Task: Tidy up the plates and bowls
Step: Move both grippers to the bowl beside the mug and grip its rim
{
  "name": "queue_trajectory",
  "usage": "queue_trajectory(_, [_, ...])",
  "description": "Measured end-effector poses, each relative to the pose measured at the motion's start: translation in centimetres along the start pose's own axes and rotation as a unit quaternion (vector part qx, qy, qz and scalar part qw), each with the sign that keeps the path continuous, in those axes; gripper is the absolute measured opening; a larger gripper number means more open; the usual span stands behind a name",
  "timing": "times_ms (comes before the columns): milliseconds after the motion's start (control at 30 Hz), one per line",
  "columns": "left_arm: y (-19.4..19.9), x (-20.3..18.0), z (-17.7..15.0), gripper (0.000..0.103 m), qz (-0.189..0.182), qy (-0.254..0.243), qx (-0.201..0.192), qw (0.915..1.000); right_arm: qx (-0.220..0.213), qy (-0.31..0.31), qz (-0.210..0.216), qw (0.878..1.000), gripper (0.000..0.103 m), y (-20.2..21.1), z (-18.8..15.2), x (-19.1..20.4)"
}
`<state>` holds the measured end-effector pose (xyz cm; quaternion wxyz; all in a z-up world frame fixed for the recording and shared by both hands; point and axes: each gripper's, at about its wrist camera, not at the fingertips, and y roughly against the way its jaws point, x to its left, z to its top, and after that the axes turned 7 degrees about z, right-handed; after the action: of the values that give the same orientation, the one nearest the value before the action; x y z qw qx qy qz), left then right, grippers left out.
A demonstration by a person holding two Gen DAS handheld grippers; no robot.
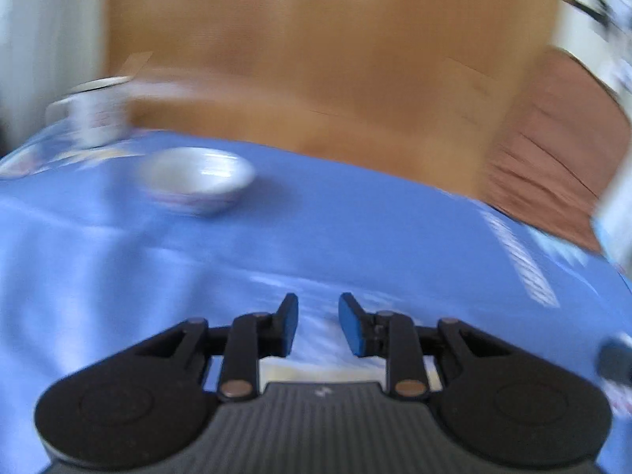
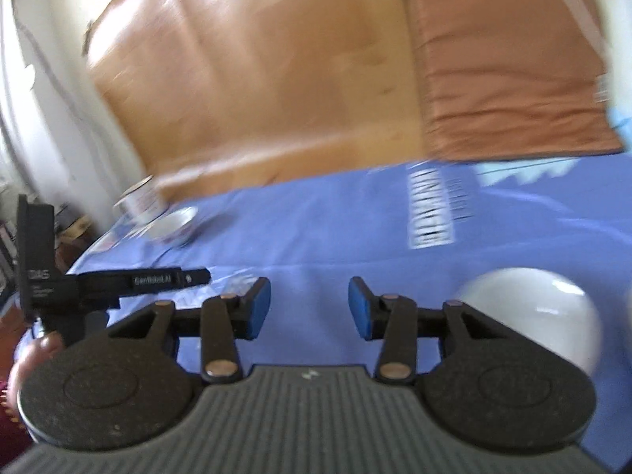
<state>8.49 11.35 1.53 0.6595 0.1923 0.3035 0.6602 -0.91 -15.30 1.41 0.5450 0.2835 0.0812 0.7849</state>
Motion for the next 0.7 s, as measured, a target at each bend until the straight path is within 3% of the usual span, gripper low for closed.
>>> queue_trajectory(133, [-0.6, 6.6, 2.7, 0.024, 0.020, 0.087, -0.010, 0.9960, 0.056, -0.004, 0.046, 0.997, 0.034, -4.7, 2.1, 2.5])
queue_trajectory(233, [-1.3, 9.7, 5.8, 0.024, 0.028, 0.119, -0.010, 0.9925, 0.081, 0.001, 0.068, 0.994, 0.033, -8.5, 4.2, 4.6])
queue_trajectory(333, [-2.7, 11.6, 8.3, 0.025, 0.022, 0.118, 0.008, 0.9928, 0.106, -0.010, 0.091, 0.990, 0.035, -13.3, 6.7, 6.1])
queue_trajectory(500, [-5.0, 12.2, 9.3, 0.028, 0.035, 0.109, 0.030, 0.9930, 0.160, -0.092, 0.124, 0.975, 0.035, -20.4, 8.5, 6.4])
queue_trajectory(700, [-7.3, 12.2, 9.5, 0.029, 0.033, 0.108, 0.042, 0.9927, 0.170, -0.090, 0.108, 0.975, 0.035, -25.5, 9.3, 7.6])
